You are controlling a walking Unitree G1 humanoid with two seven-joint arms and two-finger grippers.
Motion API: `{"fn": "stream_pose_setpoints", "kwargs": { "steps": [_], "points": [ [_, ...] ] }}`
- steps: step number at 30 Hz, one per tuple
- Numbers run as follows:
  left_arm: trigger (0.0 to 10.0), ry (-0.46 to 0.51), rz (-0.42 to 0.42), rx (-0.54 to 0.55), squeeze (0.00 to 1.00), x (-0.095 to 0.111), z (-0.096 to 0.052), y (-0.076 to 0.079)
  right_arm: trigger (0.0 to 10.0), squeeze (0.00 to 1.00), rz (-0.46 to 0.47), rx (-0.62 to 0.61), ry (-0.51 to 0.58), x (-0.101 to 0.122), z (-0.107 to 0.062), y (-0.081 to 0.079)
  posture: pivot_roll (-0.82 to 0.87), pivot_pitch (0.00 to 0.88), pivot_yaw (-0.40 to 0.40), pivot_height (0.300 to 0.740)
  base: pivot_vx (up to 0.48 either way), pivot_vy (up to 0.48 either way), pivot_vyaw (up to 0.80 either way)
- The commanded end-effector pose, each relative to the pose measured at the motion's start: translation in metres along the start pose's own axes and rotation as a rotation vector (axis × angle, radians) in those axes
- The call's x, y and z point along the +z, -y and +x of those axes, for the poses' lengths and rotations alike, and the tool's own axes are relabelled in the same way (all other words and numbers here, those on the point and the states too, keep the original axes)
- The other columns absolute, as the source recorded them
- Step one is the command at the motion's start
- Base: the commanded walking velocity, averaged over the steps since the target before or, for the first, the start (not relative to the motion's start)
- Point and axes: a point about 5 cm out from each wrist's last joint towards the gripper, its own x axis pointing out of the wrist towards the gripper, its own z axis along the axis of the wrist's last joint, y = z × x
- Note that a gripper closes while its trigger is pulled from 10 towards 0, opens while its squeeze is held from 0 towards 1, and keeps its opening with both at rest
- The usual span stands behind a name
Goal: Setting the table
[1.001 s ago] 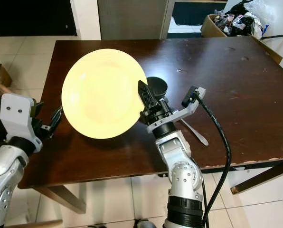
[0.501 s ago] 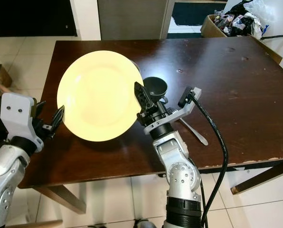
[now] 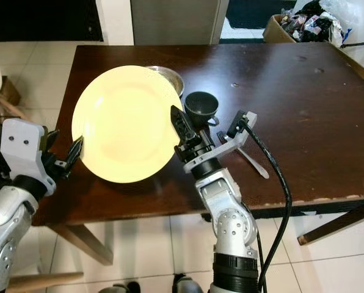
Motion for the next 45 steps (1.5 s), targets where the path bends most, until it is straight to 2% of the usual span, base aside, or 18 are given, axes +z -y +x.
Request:
{"fn": "stream_pose_setpoints", "kwargs": {
  "steps": [1,25,35,45],
  "points": [
    [10.0,-0.013,0.005,-0.008,0.00,-0.0013,-0.0030,0.0014,10.0,0.00,-0.002,0.015,-0.001,-0.0017,-0.0020,-0.0017,-0.02,0.072,0.039,0.740,-0.386,0.000,0.00],
    [10.0,-0.008,0.008,-0.011,0.00,-0.0004,-0.0025,0.0014,10.0,0.00,0.007,0.026,-0.008,-0.0031,-0.0023,-0.0012,-0.02,0.059,0.038,0.740,-0.383,0.000,0.00],
    [10.0,0.016,0.013,-0.007,0.00,0.0052,0.0016,-0.0001,10.0,0.00,0.012,0.039,0.025,0.0052,0.0001,-0.0017,-0.02,0.058,0.042,0.740,-0.356,0.000,0.00],
    [10.0,0.011,0.026,-0.047,0.00,0.0064,0.0035,0.0043,10.0,0.00,0.020,0.035,0.024,0.0046,-0.0006,-0.0006,-0.02,0.059,0.041,0.740,-0.024,0.000,0.00]
  ]
}}
